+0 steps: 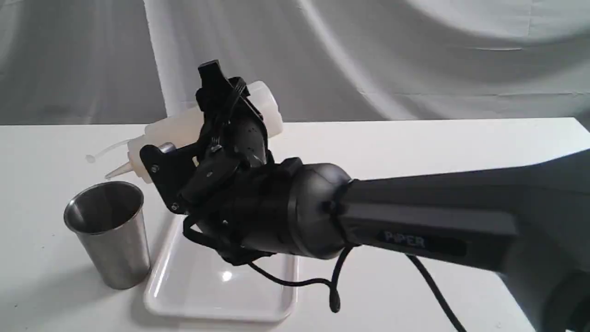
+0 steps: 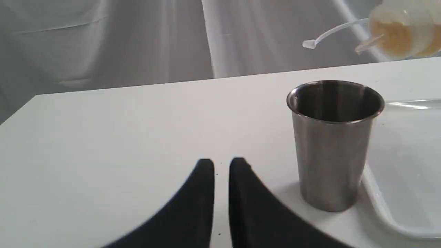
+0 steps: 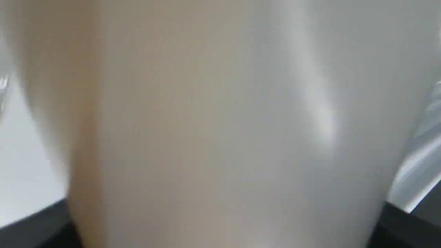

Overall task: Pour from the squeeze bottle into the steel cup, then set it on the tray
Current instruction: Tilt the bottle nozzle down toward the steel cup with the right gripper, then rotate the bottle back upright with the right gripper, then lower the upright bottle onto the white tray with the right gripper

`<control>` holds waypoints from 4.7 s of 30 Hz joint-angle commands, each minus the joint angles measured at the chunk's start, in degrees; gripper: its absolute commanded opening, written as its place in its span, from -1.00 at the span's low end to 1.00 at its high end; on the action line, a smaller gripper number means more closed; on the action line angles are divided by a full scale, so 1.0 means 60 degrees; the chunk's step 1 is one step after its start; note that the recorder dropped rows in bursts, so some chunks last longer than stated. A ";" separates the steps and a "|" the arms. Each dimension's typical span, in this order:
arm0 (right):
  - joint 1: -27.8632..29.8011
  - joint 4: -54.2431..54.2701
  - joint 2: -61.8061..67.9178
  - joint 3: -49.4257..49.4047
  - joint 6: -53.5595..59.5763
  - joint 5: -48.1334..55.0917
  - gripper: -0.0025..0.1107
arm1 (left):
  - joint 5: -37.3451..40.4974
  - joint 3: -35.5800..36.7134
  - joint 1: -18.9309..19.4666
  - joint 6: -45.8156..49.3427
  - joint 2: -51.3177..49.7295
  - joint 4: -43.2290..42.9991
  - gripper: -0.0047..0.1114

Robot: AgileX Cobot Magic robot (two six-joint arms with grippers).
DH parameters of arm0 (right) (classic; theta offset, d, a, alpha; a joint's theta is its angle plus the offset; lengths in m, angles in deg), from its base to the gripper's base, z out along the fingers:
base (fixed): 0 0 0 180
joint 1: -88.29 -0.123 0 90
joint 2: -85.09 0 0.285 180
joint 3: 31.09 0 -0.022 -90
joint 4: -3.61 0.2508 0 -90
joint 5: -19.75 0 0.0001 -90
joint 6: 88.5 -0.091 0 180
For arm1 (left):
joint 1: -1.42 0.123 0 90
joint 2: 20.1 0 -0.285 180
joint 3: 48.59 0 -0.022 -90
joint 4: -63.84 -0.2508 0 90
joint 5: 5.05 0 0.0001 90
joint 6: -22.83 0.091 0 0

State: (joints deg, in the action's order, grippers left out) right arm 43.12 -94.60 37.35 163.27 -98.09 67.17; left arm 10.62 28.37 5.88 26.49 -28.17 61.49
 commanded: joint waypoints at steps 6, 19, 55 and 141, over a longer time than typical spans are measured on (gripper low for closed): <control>0.0072 -0.0289 -0.0148 0.0031 0.0651 0.0270 -0.96 | -0.0075 0.0042 0.0026 -0.0031 0.0047 0.0004 -0.78; 0.0080 -0.0289 -0.0148 0.0031 0.1683 -0.0035 -0.96 | -0.0075 0.0042 0.0026 -0.0031 0.0047 0.0004 -0.78; 0.0080 -0.0289 -0.0148 0.0031 -0.4309 -0.0313 -0.96 | -0.0075 0.0042 0.0026 -0.0031 0.0047 0.0004 -0.78; 0.1443 1.0863 -0.0228 0.1088 -0.3752 -0.7168 -0.96 | -0.0075 0.0042 0.0026 -0.0031 0.0047 0.0004 -0.78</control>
State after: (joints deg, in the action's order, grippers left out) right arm 51.68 -35.75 37.25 169.26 -129.66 28.97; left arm 10.62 28.37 5.88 26.41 -28.17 61.49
